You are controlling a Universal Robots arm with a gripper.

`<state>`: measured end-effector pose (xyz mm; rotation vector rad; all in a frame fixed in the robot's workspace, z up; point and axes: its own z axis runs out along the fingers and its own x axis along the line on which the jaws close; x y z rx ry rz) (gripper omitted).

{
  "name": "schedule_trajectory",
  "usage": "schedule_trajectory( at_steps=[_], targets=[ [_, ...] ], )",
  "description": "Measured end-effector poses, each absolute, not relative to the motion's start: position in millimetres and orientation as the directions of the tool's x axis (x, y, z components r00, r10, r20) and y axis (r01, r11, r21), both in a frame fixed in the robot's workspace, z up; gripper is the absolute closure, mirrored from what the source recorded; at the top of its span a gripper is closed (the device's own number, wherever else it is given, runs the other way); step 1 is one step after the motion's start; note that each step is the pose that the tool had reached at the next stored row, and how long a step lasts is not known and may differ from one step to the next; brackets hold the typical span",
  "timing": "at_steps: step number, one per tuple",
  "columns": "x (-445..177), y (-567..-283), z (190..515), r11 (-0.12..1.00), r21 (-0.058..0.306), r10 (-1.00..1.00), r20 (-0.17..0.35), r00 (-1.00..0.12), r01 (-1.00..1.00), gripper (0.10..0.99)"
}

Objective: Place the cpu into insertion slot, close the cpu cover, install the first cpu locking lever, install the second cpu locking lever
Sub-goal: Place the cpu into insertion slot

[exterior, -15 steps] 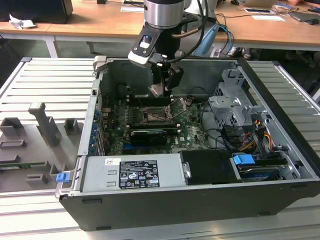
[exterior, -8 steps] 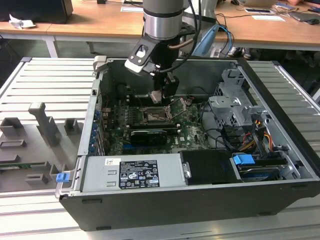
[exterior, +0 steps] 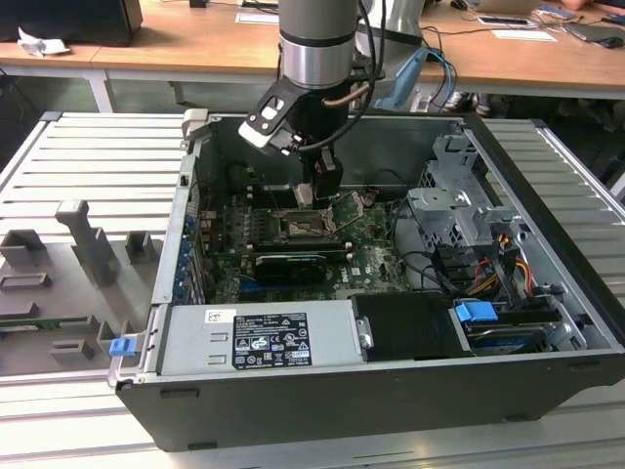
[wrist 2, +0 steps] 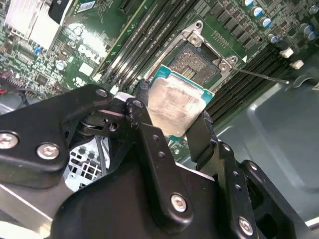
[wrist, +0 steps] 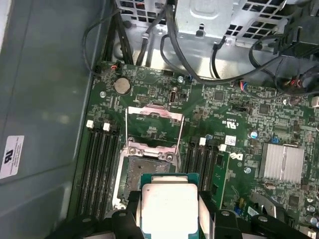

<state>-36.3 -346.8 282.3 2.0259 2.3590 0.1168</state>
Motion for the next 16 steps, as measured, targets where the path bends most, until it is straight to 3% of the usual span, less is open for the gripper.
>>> schedule_trajectory(
  at_steps=[16],
  targets=[
    [-36, -343, 252, 0.058, 0.076, 0.998, 0.034, -0.061, 0.995, 0.545]
  ],
)
